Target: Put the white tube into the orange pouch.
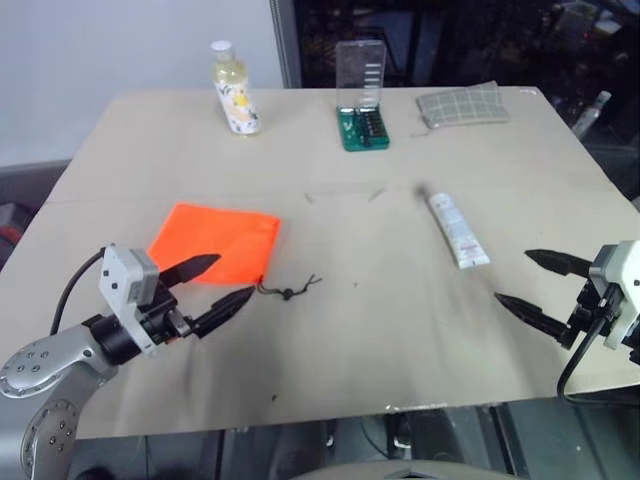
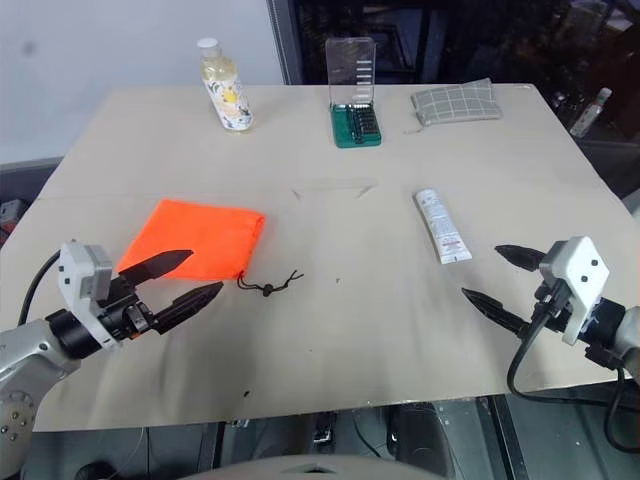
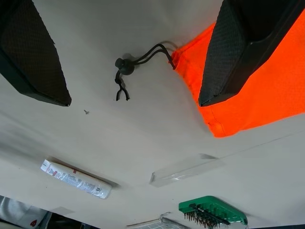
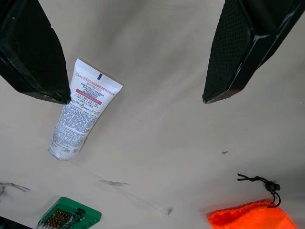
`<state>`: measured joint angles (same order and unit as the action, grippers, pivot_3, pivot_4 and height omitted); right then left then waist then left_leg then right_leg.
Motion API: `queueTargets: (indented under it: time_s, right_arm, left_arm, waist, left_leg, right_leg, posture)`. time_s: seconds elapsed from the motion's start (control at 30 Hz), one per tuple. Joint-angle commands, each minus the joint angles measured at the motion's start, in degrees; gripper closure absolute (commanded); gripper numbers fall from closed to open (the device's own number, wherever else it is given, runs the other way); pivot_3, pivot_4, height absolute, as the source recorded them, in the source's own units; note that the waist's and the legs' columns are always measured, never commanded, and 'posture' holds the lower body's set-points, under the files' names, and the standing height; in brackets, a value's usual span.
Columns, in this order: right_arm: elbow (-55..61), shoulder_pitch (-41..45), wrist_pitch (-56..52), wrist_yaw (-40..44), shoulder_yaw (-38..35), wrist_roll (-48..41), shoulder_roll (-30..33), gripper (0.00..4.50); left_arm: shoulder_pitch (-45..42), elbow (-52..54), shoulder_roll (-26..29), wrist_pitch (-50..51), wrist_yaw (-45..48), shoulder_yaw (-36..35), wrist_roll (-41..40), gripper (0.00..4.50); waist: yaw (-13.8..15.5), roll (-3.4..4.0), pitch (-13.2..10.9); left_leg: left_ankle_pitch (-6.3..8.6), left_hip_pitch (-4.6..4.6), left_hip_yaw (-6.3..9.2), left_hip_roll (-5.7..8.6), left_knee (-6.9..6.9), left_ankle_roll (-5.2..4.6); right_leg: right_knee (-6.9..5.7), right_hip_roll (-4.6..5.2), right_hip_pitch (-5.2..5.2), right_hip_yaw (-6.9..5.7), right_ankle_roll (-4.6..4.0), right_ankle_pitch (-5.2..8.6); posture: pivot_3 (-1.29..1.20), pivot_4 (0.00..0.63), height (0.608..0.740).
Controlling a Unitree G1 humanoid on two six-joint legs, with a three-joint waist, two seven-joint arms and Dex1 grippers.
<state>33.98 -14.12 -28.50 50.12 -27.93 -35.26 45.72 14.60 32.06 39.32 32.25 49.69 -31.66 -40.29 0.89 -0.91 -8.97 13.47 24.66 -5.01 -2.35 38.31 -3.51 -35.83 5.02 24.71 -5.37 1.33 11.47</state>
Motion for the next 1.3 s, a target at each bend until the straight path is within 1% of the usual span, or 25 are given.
queueTargets:
  time_s: [0.03,0.07,0.1,0.13,0.17,0.2,0.23,0.27,0.4,0.53,0.63,0.97,1.03,1.1,1.17,1.2,1.3]
  right_arm:
    - [2.1,1.5,0.2,0.0,0.1,-1.5,0.5,0.00]
    - [2.5,2.2,-0.2,-0.2,0.7,-2.0,0.7,0.00]
    - [2.8,2.9,-0.6,-0.4,1.1,-2.6,0.7,0.00]
    - [3.0,3.5,-1.0,-0.6,1.5,-3.0,0.6,0.00]
    - [3.1,3.9,-1.1,-0.6,1.9,-3.2,0.7,0.00]
    - [3.2,4.3,-1.1,-0.6,2.3,-3.3,0.7,0.00]
    - [3.3,4.6,-1.1,-0.7,2.8,-3.5,0.6,0.00]
    - [3.6,4.8,-1.1,-0.6,3.3,-3.8,0.6,0.00]
    - [5.0,6.4,-0.7,-1.0,5.8,-5.0,-0.1,0.00]
    - [5.1,9.6,-0.7,-2.9,9.5,-4.1,-1.3,0.00]
    - [5.8,10.2,-1.3,-4.1,10.9,-4.1,-1.8,0.00]
    - [6.9,9.4,-1.7,-5.6,10.9,-5.0,-1.4,0.00]
    - [7.2,9.6,-1.9,-5.6,11.0,-5.1,-1.3,0.00]
    - [7.5,10.3,-2.1,-5.3,11.4,-5.6,-1.1,0.00]
    - [7.5,11.5,-1.9,-5.1,12.5,-5.4,-1.1,0.00]
    - [7.4,12.2,-1.8,-5.0,13.4,-5.1,-1.2,0.00]
    - [7.3,14.9,-0.8,-3.1,17.9,-3.3,-1.0,0.00]
  left_arm:
    - [-2.0,3.3,0.1,0.2,-3.1,1.2,-1.3,0.06]
    - [-3.1,4.5,-0.3,1.3,-5.0,2.5,-1.8,0.06]
    - [-3.7,5.4,-0.5,2.1,-6.4,3.6,-2.0,0.06]
    - [-4.1,6.1,-0.8,2.9,-7.7,4.2,-2.2,0.06]
    - [-4.3,6.6,-0.8,3.2,-8.6,4.6,-2.3,0.06]
    - [-4.4,7.1,-0.9,3.3,-9.5,5.2,-1.9,0.06]
    - [-4.5,7.7,-0.9,3.6,-10.6,5.9,-1.5,0.06]
    - [-4.6,8.2,-0.8,4.0,-11.6,6.6,-1.1,0.06]
    - [-5.5,9.9,-0.8,4.1,-15.2,8.5,0.2,0.06]
    - [-7.3,9.7,-1.5,5.5,-18.4,8.8,-1.7,0.06]
    - [-7.3,9.5,-1.6,5.1,-18.6,9.1,-1.5,0.06]
    - [-6.9,8.8,-2.6,4.7,-19.5,9.2,-1.3,0.06]
    - [-6.9,8.9,-2.1,4.8,-20.1,9.8,0.2,0.06]
    - [-6.8,9.6,-1.4,4.6,-21.9,11.0,3.6,0.06]
    - [-7.5,10.7,-0.6,6.5,-26.3,13.0,8.3,0.06]
    - [-8.0,11.3,0.2,8.0,-28.7,14.3,10.8,0.06]
    - [-12.8,12.3,3.2,18.7,-38.1,20.9,19.1,0.06]
  waist:
    - [0.0,0.00,0.0]
    - [0.0,0.01,0.0]
    - [-0.6,0.98,0.0]
    - [-0.4,0.31,-0.1]
    - [-0.3,-0.13,-0.2]
    - [-0.3,-0.12,-0.2]
    - [-0.3,-0.13,-0.2]
    - [-0.2,-0.07,-0.2]
    - [0.0,-0.01,-0.2]
    - [0.0,0.04,-0.3]
    - [0.0,0.04,-0.3]
    - [0.0,0.04,-0.3]
    - [0.0,0.04,-0.3]
    - [0.0,0.04,-0.3]
    - [0.0,0.04,-0.3]
    - [0.0,0.04,-0.3]
    - [0.1,0.03,-0.3]
  left_leg:
    - [0.00,0.00,0.00,0.00,0.00,0.00]
    - [0.00,0.00,0.01,0.00,0.00,0.00]
    - [0.00,0.00,0.03,0.00,0.00,0.00]
    - [-1.08,-0.27,0.61,-0.03,-0.49,0.80]
    - [-1.07,-0.64,1.08,0.00,-1.53,1.04]
    - [-0.96,-0.68,0.73,0.12,-1.38,0.86]
    - [-0.50,-0.76,0.63,0.17,-0.94,0.20]
    - [-0.41,-0.84,0.51,0.17,-0.94,0.09]
    - [-0.41,-0.77,0.44,0.16,-1.02,0.09]
    - [-0.41,-0.77,0.41,0.16,-1.02,0.10]
    - [-0.40,-0.78,0.36,0.16,-1.00,0.10]
    - [-0.39,-0.77,0.30,0.17,-1.01,0.09]
    - [-0.39,-0.77,0.30,0.17,-1.00,0.09]
    - [-0.39,-0.77,0.30,0.17,-1.00,0.09]
    - [-0.39,-0.77,0.30,0.17,-1.01,0.09]
    - [-0.39,-0.77,0.28,0.17,-1.01,0.09]
    - [-0.39,-0.77,0.29,0.17,-1.00,0.09]
  right_leg:
    - [0.00,0.00,0.00,0.00,0.00,0.00]
    - [0.00,0.00,0.00,0.00,0.00,0.00]
    - [-0.01,0.01,-0.01,0.01,0.00,0.00]
    - [2.33,-1.04,-1.10,-0.30,0.56,-0.59]
    - [2.77,-0.89,-1.47,-0.26,0.86,-0.38]
    - [2.02,-0.83,-1.18,-0.10,0.47,-0.63]
    - [1.60,-0.69,-1.08,0.31,0.33,-0.71]
    - [1.50,-0.52,-1.03,0.49,0.33,-0.71]
    - [1.31,-0.53,-0.78,0.65,0.18,-0.62]
    - [1.22,-0.54,-0.73,0.67,0.14,-0.60]
    - [1.19,-0.52,-0.71,0.69,0.15,-0.60]
    - [1.18,-0.51,-0.67,0.69,0.14,-0.60]
    - [1.17,-0.51,-0.67,0.69,0.14,-0.60]
    - [1.17,-0.51,-0.67,0.70,0.14,-0.60]
    - [1.17,-0.51,-0.67,0.70,0.14,-0.60]
    - [1.17,-0.51,-0.66,0.70,0.15,-0.60]
    - [1.15,-0.52,-0.65,0.70,0.15,-0.60]
  posture:
    - [0.00,0.150,0.740]
    - [0.00,0.150,0.740]
    - [0.00,0.150,0.740]
    - [0.00,0.150,0.740]
    - [0.00,0.150,0.740]
    - [0.00,0.150,0.740]
    - [0.00,0.150,0.740]
    - [0.00,0.150,0.740]
    - [0.00,0.150,0.740]
    - [0.00,0.150,0.740]
    - [0.00,0.150,0.740]
    - [0.00,0.150,0.740]
    - [0.00,0.150,0.740]
    - [0.00,0.150,0.740]
    - [0.00,0.150,0.740]
    - [0.00,0.150,0.740]
    - [0.00,0.150,0.740]
